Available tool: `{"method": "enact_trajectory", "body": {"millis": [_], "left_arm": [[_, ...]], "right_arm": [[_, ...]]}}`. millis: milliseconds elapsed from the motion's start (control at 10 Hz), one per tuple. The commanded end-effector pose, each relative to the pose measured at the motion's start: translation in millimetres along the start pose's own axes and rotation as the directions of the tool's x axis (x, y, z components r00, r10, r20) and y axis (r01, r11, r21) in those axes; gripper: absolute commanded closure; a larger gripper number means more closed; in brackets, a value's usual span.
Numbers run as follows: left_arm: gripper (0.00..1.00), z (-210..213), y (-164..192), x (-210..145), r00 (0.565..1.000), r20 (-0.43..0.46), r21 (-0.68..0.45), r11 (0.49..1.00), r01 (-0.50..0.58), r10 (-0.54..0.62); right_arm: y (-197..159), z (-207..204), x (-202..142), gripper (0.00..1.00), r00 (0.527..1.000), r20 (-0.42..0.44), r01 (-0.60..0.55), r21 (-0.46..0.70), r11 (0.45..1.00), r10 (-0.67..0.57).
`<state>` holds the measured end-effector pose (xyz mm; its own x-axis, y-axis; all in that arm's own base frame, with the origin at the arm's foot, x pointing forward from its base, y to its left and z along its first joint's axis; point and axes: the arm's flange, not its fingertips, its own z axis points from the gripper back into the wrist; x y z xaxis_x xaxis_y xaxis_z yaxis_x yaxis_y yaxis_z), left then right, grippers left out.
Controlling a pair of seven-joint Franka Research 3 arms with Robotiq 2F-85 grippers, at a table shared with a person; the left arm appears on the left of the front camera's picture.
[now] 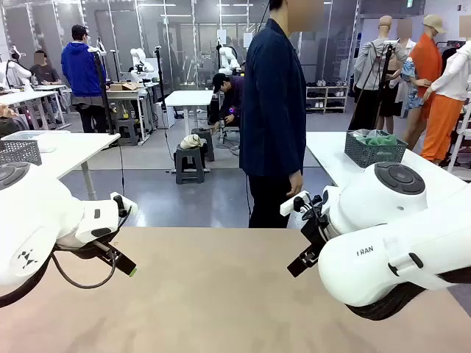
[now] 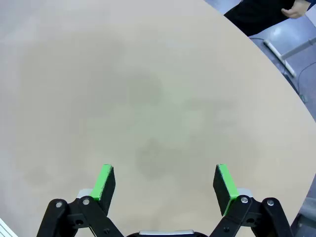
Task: Fold the towels and place them in the basket.
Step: When a person lays out a Towel with hook on the table, fold it in half twice.
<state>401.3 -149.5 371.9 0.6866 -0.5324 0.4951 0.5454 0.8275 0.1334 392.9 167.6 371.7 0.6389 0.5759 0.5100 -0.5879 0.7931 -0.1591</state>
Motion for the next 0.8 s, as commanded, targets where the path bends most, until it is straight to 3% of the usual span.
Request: {"method": "enact_trajectory", "body": {"millis": [0,700], "left_arm": [[0.00,0.0,-0.2,0.1,1.000,0.000,0.000,1.000,0.000,0.000],[0.00,0.0,-0.2,0.1,1.000,0.000,0.000,1.000,0.000,0.000]], "right_arm": [[0.0,0.0,0.0,0.00,1.000,0.000,0.000,0.000,1.000,0.000],[0.0,0.0,0.0,0.00,1.000,0.000,0.000,0.000,1.000,0.000]]}}
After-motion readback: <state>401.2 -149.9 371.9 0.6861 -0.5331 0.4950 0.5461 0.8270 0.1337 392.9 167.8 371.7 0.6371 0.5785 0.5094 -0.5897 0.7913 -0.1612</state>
